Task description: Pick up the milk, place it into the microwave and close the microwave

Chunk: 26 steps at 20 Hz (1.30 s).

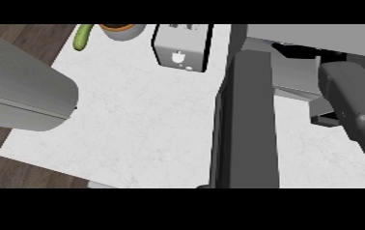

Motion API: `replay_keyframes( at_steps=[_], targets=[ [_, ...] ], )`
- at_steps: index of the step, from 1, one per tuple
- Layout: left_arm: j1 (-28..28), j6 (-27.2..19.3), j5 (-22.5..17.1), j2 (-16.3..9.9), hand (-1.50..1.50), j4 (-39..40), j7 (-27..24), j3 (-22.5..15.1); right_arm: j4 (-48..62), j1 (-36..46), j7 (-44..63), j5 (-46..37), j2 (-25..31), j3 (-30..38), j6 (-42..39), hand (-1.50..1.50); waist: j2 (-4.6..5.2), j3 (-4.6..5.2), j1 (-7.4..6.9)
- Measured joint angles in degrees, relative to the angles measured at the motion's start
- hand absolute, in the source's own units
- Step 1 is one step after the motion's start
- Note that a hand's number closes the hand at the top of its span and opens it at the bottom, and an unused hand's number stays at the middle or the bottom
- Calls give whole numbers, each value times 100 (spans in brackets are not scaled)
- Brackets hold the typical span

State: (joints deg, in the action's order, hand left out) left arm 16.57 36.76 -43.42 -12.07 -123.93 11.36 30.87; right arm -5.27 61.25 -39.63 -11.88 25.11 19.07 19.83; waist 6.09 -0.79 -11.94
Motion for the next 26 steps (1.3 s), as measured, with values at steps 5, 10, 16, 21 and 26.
replay_keyframes(
  at_steps=[5, 10, 16, 21, 26],
  targets=[
    [-128, 3, 105, -27, -150, 100, 7, -51, 109, 205, 147, -173, -313, -187, -307, -150, -15, 27, -63],
    [-225, 0, 184, -38, -150, 169, 16, -99, 198, 469, 506, -346, -601, -351, -64, -150, -58, 45, -84],
    [-286, 14, 282, -18, -150, 254, 48, -201, 208, 739, 792, -440, -869, -416, 277, -150, -97, 53, -1],
    [-323, 52, 356, -29, -150, 342, 79, -269, 156, 821, 748, -517, -1004, -443, 488, -150, -102, 49, 106],
    [-267, 112, 496, 90, -150, 415, 70, -382, 91, 797, 676, -426, -1111, -297, 735, -150, -118, 43, 236]
  ],
)
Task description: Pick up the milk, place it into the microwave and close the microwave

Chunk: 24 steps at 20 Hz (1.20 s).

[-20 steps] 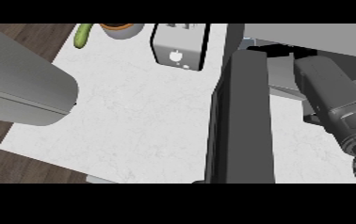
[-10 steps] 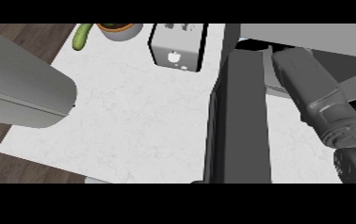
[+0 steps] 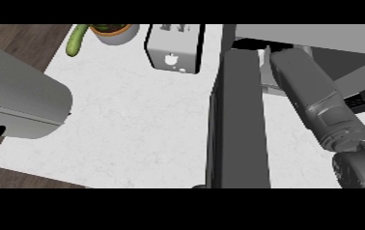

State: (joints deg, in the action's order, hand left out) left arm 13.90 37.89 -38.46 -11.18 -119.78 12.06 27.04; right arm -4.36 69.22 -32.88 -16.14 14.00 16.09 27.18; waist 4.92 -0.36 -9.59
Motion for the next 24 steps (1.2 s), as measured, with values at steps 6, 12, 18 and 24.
replay_keyframes(
  at_steps=[6, 12, 18, 24],
  targets=[
    [158, 135, 325, 287, -150, 75, -87, -203, -47, -130, -126, 110, -7, 134, -86, -150, -75, 6, 148],
    [301, 403, 682, 618, -150, 123, -321, -444, -85, -386, -359, 210, 110, 236, -518, -150, -188, 15, 318],
    [388, 874, 943, 818, -150, 292, -483, -855, -115, -762, -734, 445, 152, 428, -1534, -150, -284, 18, 516],
    [464, 1367, 1311, 868, -150, 538, -519, -1252, -168, -1190, -1149, 781, 30, 683, -2720, -150, -364, 23, 682]
  ],
)
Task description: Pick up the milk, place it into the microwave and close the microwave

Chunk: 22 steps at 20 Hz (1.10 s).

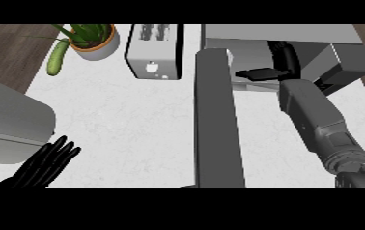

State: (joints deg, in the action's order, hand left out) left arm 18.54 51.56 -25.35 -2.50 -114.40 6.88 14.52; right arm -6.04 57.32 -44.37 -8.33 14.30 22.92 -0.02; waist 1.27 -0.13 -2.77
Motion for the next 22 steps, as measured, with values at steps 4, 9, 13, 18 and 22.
replay_keyframes(
  at_steps=[4, 9, 13, 18, 22],
  targets=[
    [-152, 104, 615, 126, -150, 328, -234, -326, -64, -322, -223, 164, -253, 81, -538, -150, -66, 9, 143],
    [-344, -81, 1440, 212, -150, 603, -720, -720, -223, -905, -523, 239, -634, 10, -941, -150, -123, 15, 257],
    [-547, -373, 1927, 234, 150, 868, -960, -1079, -476, -1502, -687, 178, -809, -198, -1086, -150, -165, 20, 362],
    [-865, -713, 2390, 245, 150, 1284, -1252, -1360, -856, -2410, -844, 68, -842, -448, -1046, -150, -201, 29, 492],
    [-1133, -962, 2791, 237, 150, 1662, -1460, -1521, -1340, -3177, -924, 54, -799, -599, -1073, -150, -215, 35, 569]
  ],
)
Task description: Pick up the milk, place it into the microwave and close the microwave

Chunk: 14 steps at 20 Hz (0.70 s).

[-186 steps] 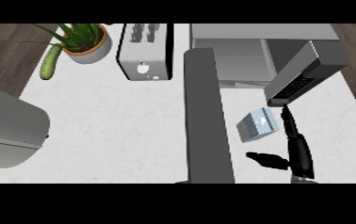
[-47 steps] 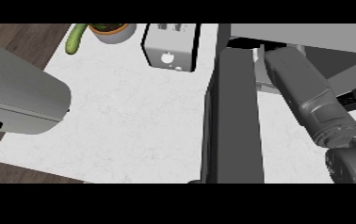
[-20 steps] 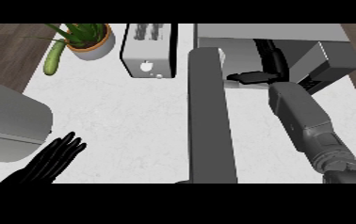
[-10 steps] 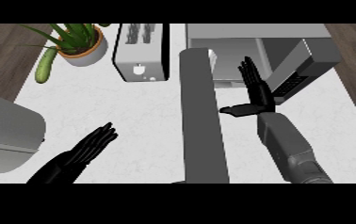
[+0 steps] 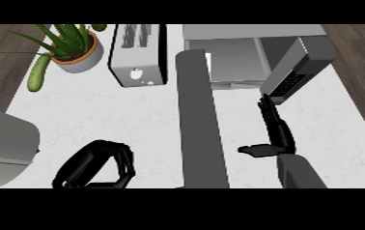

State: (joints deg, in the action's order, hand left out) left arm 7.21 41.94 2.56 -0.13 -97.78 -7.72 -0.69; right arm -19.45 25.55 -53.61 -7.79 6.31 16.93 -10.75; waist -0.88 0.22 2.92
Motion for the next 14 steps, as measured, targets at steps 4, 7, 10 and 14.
replay_keyframes(
  at_steps=[4, 7, 10, 14],
  targets=[
    [-336, -257, 427, 7, 150, 337, -73, -285, -646, -792, -16, 132, 89, -44, -75, -150, 7, 1, 34],
    [-629, -412, 760, 10, 150, 705, -294, -445, -1229, -1388, 13, 260, 269, -77, -214, -150, 15, 7, 65],
    [-841, -621, 1080, 12, 150, 1165, -616, -695, -1871, -1990, 95, 449, 458, -97, -414, -150, 27, 10, 78],
    [-1048, -1039, 1311, 13, 150, 1572, -899, -1146, -2900, -2830, 316, 783, 605, -165, -721, -150, 42, 7, 20]
  ],
)
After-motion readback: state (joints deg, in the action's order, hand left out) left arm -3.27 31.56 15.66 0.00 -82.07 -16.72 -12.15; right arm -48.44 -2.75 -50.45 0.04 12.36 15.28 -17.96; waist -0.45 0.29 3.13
